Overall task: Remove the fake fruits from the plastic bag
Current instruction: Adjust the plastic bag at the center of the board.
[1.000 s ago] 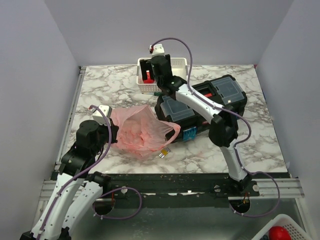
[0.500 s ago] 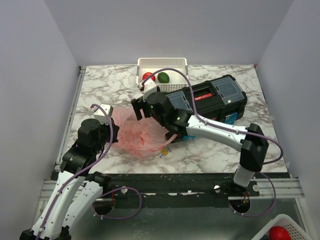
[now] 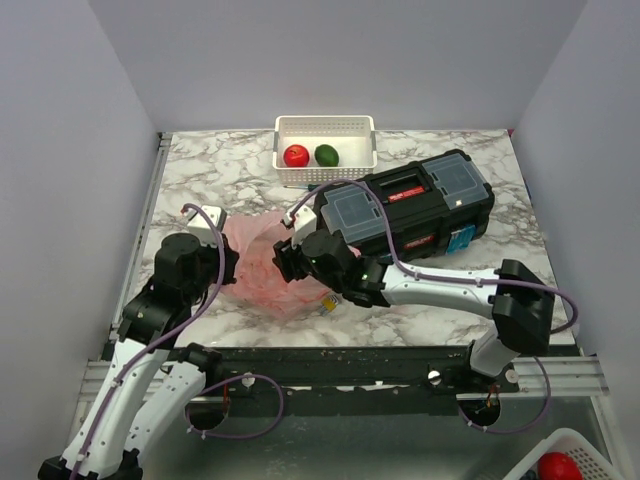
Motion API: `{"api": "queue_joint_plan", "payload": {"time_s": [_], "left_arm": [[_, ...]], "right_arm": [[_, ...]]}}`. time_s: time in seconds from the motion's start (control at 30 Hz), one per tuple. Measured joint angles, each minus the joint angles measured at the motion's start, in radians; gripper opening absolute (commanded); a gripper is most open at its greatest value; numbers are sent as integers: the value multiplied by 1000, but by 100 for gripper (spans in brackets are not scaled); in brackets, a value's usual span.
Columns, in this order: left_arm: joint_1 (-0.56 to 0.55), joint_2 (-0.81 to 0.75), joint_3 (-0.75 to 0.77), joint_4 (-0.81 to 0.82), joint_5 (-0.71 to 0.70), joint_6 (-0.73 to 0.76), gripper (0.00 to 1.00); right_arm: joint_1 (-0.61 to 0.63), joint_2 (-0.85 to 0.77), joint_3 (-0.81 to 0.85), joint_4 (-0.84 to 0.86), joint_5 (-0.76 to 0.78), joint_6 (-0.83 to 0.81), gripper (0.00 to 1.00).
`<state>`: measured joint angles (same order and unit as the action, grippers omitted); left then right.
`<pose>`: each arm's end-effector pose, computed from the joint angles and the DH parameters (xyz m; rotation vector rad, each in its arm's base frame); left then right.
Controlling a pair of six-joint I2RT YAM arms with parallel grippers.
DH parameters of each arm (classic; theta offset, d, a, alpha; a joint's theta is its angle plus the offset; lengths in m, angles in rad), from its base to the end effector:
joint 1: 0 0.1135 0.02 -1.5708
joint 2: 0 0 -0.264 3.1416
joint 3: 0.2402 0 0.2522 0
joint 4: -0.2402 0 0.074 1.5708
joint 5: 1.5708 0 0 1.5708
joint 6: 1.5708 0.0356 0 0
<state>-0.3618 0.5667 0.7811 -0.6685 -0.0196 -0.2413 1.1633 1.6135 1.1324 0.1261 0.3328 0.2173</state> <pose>0.1147 -0.0427 0.3179 0.1106 2.0407 -0.3600 0.1601 0.3416 0.2797 -0.6820 1.8304 0.6083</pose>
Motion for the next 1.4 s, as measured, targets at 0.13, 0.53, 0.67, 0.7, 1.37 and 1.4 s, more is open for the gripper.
{"api": "queue_joint_plan", "payload": {"time_s": [0.13,0.53,0.67,0.7,1.37,1.4], "left_arm": [[0,39,98,-29,71,-23,0],[0,200,339,1,307,-97,0],[0,214,327,-10,321,-99,0],[0,195,308,-17,317,-96,0],[1,320,451,-24,335,-18,0],[1,339,477,-13,348,-18,0]], "right_arm": [[0,82,16,4,49,65,56],[-7,261,41,-14,62,209,57],[-7,260,38,3,44,221,74],[-7,257,28,21,34,220,78],[-40,232,115,55,68,164,96],[-42,232,124,47,83,164,95]]}}
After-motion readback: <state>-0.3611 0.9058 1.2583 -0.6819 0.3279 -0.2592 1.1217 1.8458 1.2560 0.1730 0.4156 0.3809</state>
